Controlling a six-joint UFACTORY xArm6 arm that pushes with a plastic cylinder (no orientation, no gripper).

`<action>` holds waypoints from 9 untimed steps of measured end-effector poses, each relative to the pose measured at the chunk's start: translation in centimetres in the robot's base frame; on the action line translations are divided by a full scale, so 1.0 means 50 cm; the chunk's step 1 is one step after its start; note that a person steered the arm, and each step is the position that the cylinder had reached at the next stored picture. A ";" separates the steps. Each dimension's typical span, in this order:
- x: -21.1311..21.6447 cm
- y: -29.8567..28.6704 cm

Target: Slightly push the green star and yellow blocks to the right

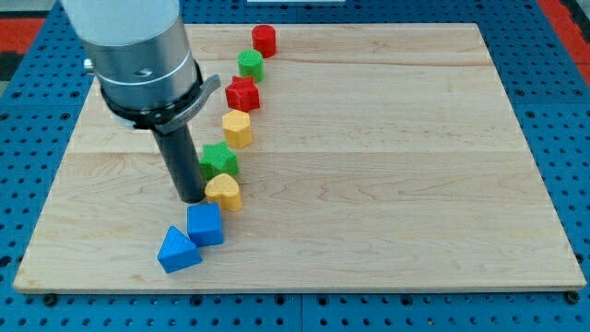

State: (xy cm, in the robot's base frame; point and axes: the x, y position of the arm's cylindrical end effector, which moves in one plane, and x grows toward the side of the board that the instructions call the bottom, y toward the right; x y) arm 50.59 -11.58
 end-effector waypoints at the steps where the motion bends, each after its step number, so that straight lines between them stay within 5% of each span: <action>1: -0.008 -0.047; 2: -0.011 -0.142; 6: -0.070 0.025; 9: -0.126 -0.004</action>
State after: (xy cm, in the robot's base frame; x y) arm 44.28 -11.78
